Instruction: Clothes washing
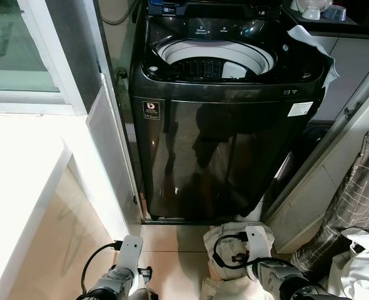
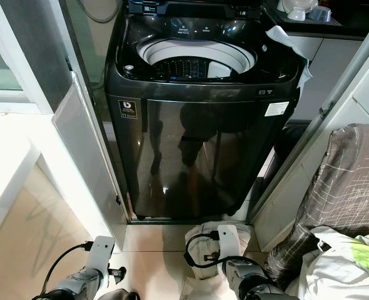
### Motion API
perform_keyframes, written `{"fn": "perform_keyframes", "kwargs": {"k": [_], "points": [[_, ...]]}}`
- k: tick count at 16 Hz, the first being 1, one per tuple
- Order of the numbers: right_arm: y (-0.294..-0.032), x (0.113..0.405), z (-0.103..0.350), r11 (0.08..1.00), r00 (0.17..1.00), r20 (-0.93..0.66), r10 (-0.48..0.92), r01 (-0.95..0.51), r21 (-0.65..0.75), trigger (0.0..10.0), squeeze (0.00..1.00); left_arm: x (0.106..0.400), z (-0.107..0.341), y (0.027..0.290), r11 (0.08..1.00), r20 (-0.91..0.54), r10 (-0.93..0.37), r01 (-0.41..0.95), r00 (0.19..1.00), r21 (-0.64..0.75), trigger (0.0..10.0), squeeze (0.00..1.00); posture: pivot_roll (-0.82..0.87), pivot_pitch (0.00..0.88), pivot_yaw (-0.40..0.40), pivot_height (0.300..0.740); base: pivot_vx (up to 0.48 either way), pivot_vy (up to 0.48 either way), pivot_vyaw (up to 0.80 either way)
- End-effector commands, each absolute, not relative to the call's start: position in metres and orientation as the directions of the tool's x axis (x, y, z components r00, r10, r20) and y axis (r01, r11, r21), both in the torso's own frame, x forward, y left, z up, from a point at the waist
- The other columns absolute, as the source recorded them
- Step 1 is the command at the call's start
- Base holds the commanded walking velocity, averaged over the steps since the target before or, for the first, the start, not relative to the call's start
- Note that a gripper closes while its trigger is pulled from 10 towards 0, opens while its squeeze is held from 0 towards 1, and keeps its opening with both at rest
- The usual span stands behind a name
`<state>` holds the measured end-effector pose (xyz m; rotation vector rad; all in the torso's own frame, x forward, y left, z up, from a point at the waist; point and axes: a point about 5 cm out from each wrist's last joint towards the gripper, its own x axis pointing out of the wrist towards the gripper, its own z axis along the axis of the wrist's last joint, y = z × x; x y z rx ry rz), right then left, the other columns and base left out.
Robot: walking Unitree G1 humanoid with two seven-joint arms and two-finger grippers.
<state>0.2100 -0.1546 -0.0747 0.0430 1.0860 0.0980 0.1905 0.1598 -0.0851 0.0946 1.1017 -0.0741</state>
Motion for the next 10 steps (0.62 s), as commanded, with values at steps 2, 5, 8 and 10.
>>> {"fn": "perform_keyframes", "kwargs": {"k": [2, 5, 8, 10], "points": [[-0.1554, 0.2109, -0.0741, 0.995, 0.467, -0.879, 0.098, -0.052, 0.084, 0.0, 0.0, 0.1873, -0.0867, 0.1588, 0.993, -0.895, -0.016, 0.114, 0.445, 0.039, 10.0, 0.0, -0.06, 0.0, -0.008, 0.74, 0.0, 0.0, 0.0], [-0.1564, 0.2107, -0.0742, 0.995, 0.466, -0.879, 0.098, -0.057, 0.08, 0.0, 0.0, 0.187, -0.0869, 0.1579, 0.993, -0.896, -0.017, 0.114, 0.444, 0.038, 10.0, 0.0, -0.06, 0.0, -0.013, 0.74, 0.0, 0.0, 0.0], [-0.1574, 0.2105, -0.0743, 0.995, 0.467, -0.879, 0.096, -0.057, 0.078, 0.0, 0.0, 0.1867, -0.0871, 0.1568, 0.993, -0.896, -0.017, 0.11, 0.443, 0.036, 10.0, 0.0, -0.06, 0.0, -0.016, 0.74, 0.0, 0.0, 0.0], [-0.1576, 0.2104, -0.0743, 0.995, 0.466, -0.879, 0.096, -0.057, 0.078, 0.0, 0.0, 0.1866, -0.0871, 0.1565, 0.993, -0.896, -0.018, 0.11, 0.443, 0.034, 10.0, 0.0, -0.06, 0.0, -0.016, 0.74, 0.0, 0.0, 0.0]]}}
